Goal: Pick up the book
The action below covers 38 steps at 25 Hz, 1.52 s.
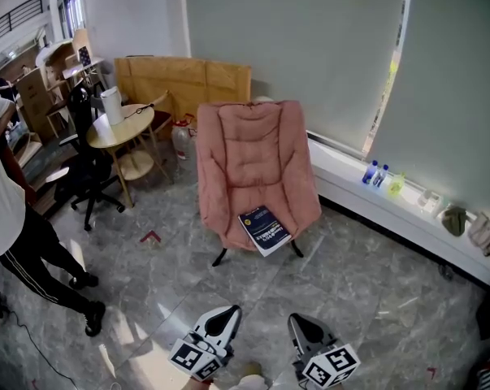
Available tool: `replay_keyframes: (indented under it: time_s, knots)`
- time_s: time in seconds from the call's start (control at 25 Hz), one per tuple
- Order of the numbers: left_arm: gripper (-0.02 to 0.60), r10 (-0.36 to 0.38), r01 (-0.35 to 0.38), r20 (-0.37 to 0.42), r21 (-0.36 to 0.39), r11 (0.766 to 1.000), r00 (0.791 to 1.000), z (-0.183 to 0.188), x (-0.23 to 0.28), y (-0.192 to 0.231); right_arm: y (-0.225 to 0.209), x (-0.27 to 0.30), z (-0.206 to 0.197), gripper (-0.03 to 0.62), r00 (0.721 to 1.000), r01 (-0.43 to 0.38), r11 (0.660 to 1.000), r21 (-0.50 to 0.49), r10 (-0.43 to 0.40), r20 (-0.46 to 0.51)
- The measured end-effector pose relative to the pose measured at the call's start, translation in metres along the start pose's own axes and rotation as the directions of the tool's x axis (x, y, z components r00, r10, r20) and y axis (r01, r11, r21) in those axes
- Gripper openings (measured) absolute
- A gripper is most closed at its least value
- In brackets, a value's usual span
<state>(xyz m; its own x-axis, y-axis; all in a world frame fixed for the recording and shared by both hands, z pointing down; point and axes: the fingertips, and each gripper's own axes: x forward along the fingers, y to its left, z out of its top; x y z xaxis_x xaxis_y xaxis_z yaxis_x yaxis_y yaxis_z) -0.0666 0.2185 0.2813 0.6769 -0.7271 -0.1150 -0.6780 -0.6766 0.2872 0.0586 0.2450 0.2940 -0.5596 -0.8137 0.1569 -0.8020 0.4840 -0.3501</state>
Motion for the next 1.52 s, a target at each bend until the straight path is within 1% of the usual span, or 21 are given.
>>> replay_keyframes:
  time_s: [0.36,0.6,0.84,1.12,1.52]
  knots:
    - [0.009,0.003,-0.003,0.005,0.038,0.999,1.000,0.003,0.023,0.024,-0.015,0.031,0.016,0.011,0.999,0.034,0.997,-0.065,-0.032,0.035]
    - [0.009,0.019,-0.019,0.006,0.033,0.999,1.000,-0.001,0.038,0.031,-0.033,0.049,0.022,0.011,0.998,0.055,0.996,-0.068,-0.052,0.045]
    - [0.009,0.045,-0.045,0.008,0.006,0.999,0.999,-0.003,0.055,0.046,-0.047,0.069,0.027,0.012,0.999,0.039,0.997,-0.073,-0.036,0.037]
    - [0.009,0.081,-0.081,0.012,-0.004,0.997,0.997,-0.005,0.086,0.071,-0.071,0.098,0.032,0.012,0.999,0.024,0.997,-0.076,-0.021,0.032]
    - [0.009,0.118,-0.118,0.024,0.009,0.993,0.993,-0.006,0.131,0.108,-0.113,0.139,0.042,0.012,1.000,0.028,0.996,-0.089,-0.027,0.008]
